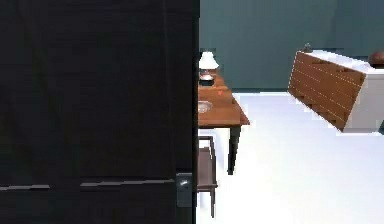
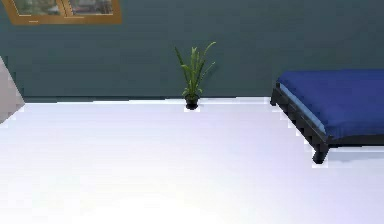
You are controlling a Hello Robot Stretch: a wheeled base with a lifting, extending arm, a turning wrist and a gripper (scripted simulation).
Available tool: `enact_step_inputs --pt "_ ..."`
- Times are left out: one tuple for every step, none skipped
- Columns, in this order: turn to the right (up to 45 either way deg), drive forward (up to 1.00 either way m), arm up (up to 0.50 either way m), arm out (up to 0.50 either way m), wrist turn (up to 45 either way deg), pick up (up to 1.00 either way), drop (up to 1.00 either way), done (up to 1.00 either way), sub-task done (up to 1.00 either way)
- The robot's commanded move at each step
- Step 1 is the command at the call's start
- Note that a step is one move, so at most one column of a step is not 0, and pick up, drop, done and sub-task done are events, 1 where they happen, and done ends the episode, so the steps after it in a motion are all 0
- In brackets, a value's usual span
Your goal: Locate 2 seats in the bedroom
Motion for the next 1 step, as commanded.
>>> enact_step_inputs --pt "0.0 0.00 0.00 0.00 0.0 0.00 0.00 0.00 1.00"
